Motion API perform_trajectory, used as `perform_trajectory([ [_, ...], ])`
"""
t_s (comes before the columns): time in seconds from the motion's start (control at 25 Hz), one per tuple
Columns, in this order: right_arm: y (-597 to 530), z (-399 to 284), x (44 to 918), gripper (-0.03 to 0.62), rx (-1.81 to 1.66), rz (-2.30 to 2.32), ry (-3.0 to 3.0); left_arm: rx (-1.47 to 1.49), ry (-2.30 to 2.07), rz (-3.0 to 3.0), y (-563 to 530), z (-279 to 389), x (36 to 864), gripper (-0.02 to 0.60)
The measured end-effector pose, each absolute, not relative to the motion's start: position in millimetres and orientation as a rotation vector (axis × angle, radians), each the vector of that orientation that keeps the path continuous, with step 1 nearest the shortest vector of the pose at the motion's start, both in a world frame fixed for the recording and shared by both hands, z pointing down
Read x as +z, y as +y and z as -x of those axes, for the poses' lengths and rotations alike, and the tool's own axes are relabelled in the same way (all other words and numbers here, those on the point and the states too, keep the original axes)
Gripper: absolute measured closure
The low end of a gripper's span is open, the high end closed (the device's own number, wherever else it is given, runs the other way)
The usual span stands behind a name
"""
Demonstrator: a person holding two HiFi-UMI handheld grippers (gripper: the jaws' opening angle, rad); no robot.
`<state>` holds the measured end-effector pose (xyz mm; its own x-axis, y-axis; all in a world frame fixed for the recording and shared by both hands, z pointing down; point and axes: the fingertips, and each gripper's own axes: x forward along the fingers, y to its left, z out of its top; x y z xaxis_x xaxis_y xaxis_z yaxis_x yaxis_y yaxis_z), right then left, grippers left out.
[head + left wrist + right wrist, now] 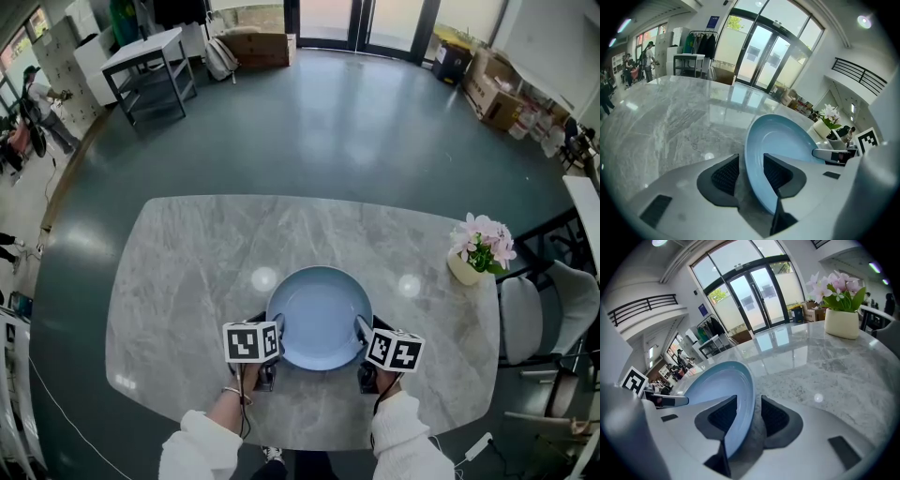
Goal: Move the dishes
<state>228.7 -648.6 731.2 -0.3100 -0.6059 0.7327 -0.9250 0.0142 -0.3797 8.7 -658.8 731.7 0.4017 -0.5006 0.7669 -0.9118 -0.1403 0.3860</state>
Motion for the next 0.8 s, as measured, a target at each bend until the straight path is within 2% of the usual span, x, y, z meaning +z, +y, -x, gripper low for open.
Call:
perform_trajectory([
  [0.48, -607, -253, 675, 0.379, 1.14, -1.734, -1.945, 0.549, -1.292, -1.903, -629, 6, 673, 0.43],
  [0.68, -569, -247, 654, 0.449, 1.125, -1.77, -1.95, 0.524, -1.298, -1.966, -600, 5, 644, 0.43],
  [0.8, -542, -239, 648, 0.47, 1.12, -1.767, -1.932, 0.491, -1.269, -1.979, -575, 0, 632, 0.431],
])
